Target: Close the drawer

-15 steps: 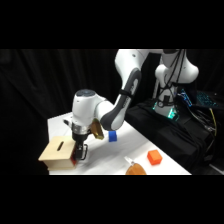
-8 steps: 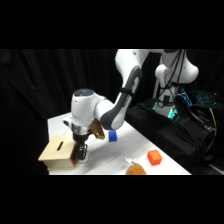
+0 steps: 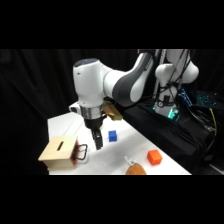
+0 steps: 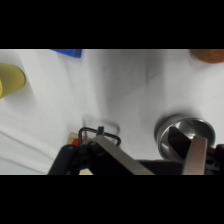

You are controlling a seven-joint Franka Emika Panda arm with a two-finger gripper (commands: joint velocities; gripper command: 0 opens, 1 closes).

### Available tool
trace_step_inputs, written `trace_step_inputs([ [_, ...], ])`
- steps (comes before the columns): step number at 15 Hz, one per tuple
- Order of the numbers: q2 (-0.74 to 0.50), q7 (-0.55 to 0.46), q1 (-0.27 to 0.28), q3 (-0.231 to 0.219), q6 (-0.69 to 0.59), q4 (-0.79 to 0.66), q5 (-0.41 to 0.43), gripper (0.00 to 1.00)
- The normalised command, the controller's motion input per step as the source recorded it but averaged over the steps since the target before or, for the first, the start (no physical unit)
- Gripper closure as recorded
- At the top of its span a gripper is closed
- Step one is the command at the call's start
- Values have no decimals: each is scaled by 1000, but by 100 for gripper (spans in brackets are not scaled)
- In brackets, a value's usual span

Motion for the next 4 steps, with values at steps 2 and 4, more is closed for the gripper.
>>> trace_step_inputs([
  [2,-558,-163,-97,142,-473,-281,-17,0],
  [4,-471,-176,-120,154,-430,-234,34,0],
])
